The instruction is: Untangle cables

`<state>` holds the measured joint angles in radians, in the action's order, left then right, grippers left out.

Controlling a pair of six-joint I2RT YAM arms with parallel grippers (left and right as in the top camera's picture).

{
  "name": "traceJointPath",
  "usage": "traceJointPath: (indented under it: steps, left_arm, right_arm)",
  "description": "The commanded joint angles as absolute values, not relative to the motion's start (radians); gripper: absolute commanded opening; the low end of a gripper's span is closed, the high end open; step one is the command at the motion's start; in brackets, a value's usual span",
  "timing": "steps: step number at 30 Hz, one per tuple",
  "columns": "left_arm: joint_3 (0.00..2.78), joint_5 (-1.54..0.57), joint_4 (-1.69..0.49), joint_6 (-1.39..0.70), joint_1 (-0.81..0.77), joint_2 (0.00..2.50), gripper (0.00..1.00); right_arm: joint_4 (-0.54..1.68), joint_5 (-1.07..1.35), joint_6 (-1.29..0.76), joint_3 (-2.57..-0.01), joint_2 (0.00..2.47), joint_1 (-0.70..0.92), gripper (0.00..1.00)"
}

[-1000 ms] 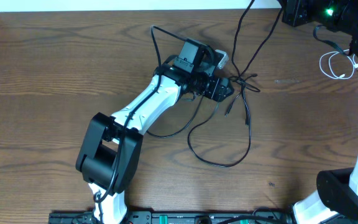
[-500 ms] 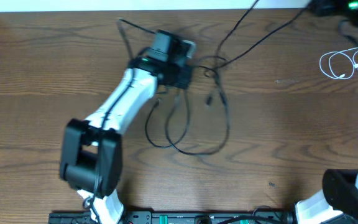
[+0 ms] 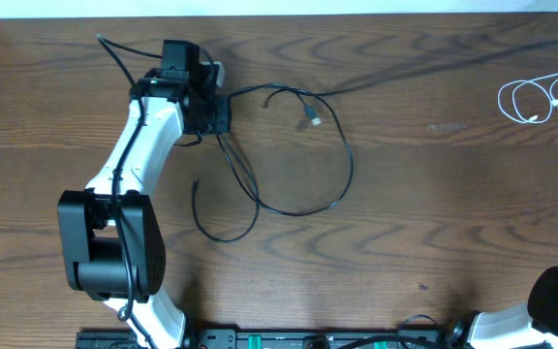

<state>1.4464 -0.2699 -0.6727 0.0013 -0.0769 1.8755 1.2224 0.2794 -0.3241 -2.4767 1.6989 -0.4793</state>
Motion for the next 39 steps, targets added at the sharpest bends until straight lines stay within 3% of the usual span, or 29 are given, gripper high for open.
traceJointPath:
  steps: [1, 10, 17, 24, 27, 34, 39]
  left_arm:
    - [1.453, -0.122, -0.680, -0.005, -0.043, 1.866, 0.07]
    - [1.454, 0.008, -0.689, -0.050, 0.012, 1.866, 0.07]
    - [1.454, 0.327, -0.665, -0.173, 0.040, 1.866, 0.07]
    - [1.454, 0.341, -0.641, -0.223, 0.110, 1.866, 0.08]
    - [1.454, 0.245, -0.642, -0.198, 0.112, 1.866, 0.08]
    - [1.454, -0.352, -0.653, 0.091, 0.086, 1.837, 0.08]
    - [1.454, -0.613, -0.666, 0.146, 0.083, 1.744, 0.10]
  right_arm:
    - [1.225, 0.207, -0.344, -2.489, 1.710, -0.525, 0.01]
    - [1.276, 0.269, -0.297, -2.485, 1.744, -0.556, 0.01]
    - [1.275, 0.260, -0.291, -2.485, 1.753, -0.577, 0.01]
    - [1.279, 0.254, -0.287, -2.484, 1.753, -0.635, 0.01]
    - [1.284, 0.385, -0.209, -2.484, 1.753, -0.633, 0.01]
    - [1.291, 0.569, -0.113, -2.481, 1.753, -0.567, 0.01]
    - [1.319, 0.639, -0.049, -2.481, 1.753, -0.493, 0.01]
